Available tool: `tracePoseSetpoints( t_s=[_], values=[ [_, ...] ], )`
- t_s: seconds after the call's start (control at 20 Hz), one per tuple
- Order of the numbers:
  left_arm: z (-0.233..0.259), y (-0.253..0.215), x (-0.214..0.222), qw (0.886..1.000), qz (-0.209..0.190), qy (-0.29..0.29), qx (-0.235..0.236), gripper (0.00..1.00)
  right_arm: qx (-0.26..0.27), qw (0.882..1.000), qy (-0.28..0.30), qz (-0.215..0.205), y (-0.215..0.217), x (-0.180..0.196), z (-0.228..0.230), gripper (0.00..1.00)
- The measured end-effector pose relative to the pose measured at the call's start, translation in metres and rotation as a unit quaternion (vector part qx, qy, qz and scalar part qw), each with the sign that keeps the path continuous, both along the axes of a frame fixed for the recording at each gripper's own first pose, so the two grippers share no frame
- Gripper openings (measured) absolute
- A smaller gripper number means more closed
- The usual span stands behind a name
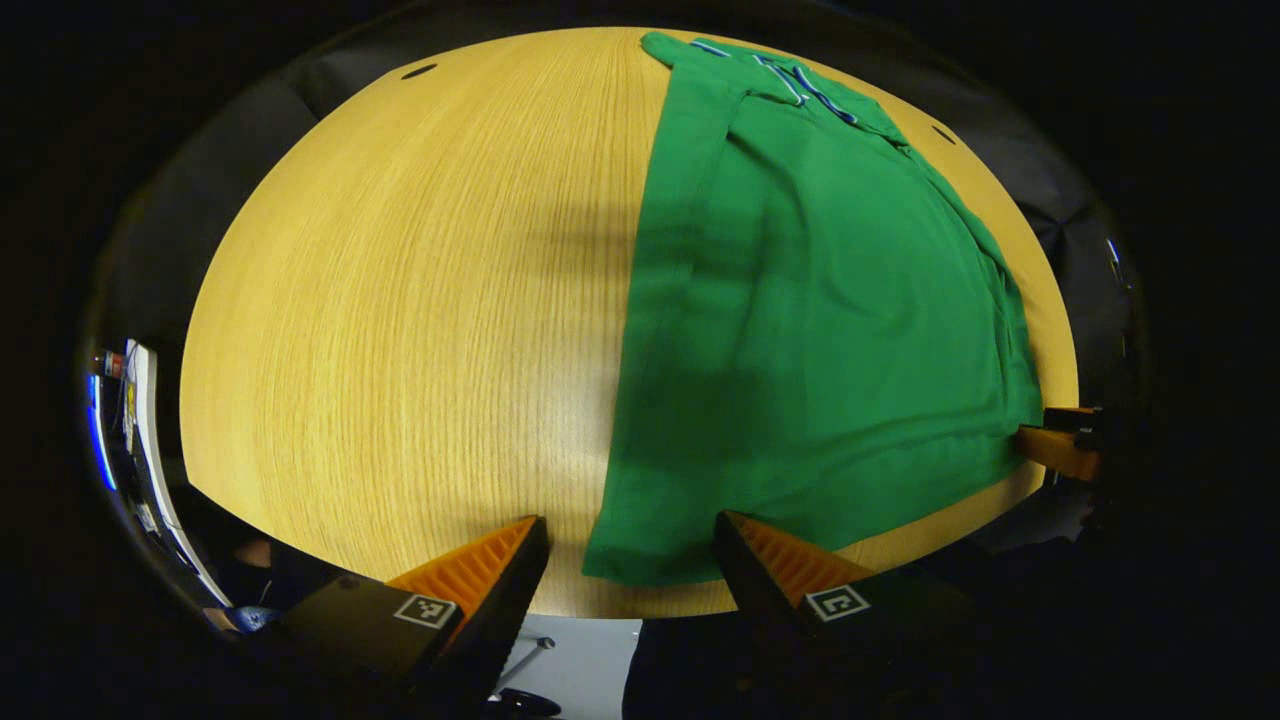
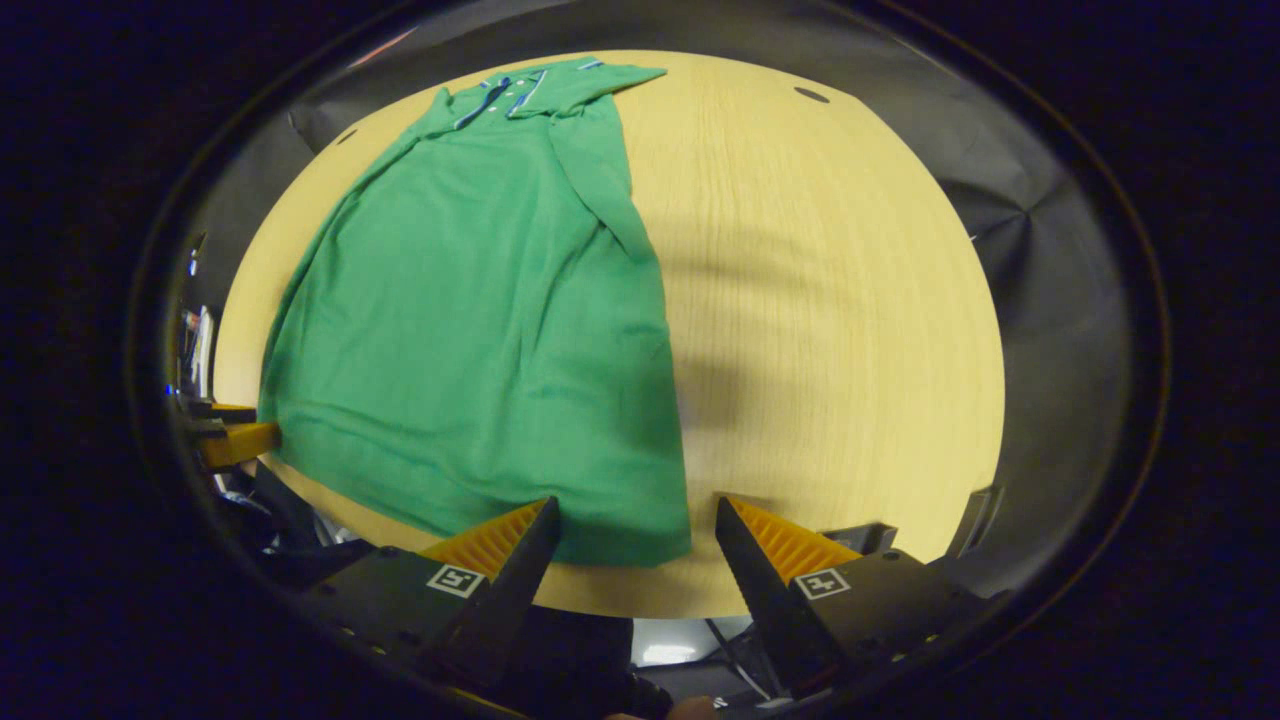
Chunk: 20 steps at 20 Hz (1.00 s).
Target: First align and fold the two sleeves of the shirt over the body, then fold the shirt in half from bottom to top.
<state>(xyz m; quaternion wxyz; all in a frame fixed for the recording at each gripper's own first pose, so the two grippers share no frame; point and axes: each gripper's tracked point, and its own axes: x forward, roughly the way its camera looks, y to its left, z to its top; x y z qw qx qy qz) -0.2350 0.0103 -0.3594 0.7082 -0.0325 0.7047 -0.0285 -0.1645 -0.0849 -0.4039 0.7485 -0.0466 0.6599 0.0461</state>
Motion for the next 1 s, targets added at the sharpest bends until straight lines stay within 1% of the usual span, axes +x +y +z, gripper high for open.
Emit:
tracePoseSetpoints(
  t_s=[0.05,0.1,0.2,0.25,0.3,0.35,0.4,0.45,0.5,0.55,0.6,0.65,0.7,0.85,1.0],
  values=[
    [-0.001,0.000,-0.002,1.000,0.002,0.005,0.002,1.00,0.002,1.000,0.002,-0.002,0.001,0.001,-0.001,0.96],
    [-0.002,-0.001,-0.001,1.000,0.002,0.004,0.002,1.00,0.005,1.000,0.007,-0.002,0.002,0.000,0.000,0.94],
    [-0.004,-0.002,0.000,1.000,0.001,0.008,0.004,1.00,0.004,1.000,0.013,-0.003,0.003,-0.001,-0.001,0.92],
    [-0.004,-0.003,0.001,1.000,0.005,0.009,0.004,1.00,0.005,1.000,0.015,-0.004,0.003,0.000,-0.001,0.89],
    [-0.004,-0.005,0.001,1.000,0.007,0.010,0.003,0.98,0.005,1.000,0.018,-0.009,0.004,-0.001,-0.002,0.80],
    [-0.003,-0.007,0.003,1.000,0.011,0.008,0.001,0.88,0.008,1.000,0.022,-0.017,0.005,0.000,0.001,0.70],
    [-0.004,-0.008,0.002,1.000,0.016,0.008,-0.001,0.84,0.010,0.999,0.026,-0.023,0.006,-0.002,-0.001,0.48],
    [-0.004,-0.010,0.003,1.000,0.018,0.009,-0.004,0.66,0.016,0.999,0.029,-0.026,0.008,-0.002,-0.001,0.46],
    [-0.004,-0.013,0.003,1.000,0.021,0.009,-0.013,0.60,0.022,0.999,0.030,-0.033,0.010,-0.002,-0.001,0.27],
    [-0.004,-0.019,0.004,0.999,0.028,0.010,-0.028,0.40,0.024,0.999,0.030,-0.038,0.010,-0.002,-0.001,0.24],
    [-0.003,-0.023,0.004,0.999,0.033,0.010,-0.035,0.27,0.032,0.998,0.029,-0.034,0.014,-0.003,-0.002,0.17],
    [-0.003,-0.023,0.005,0.999,0.034,0.010,-0.038,0.08,0.031,0.998,0.035,-0.038,0.013,-0.006,-0.007,0.17],
    [-0.003,-0.023,0.004,0.999,0.034,0.011,-0.039,0.07,0.035,0.998,0.038,-0.035,0.017,-0.007,-0.001,0.00],
    [-0.001,-0.022,0.007,0.998,0.040,0.007,-0.039,0.06,0.044,0.998,0.034,-0.027,0.021,-0.008,0.003,0.01],
    [0.004,-0.021,0.009,0.998,0.037,-0.002,-0.041,0.06,0.053,0.998,0.018,-0.019,0.025,-0.003,0.011,0.00]
  ],
)
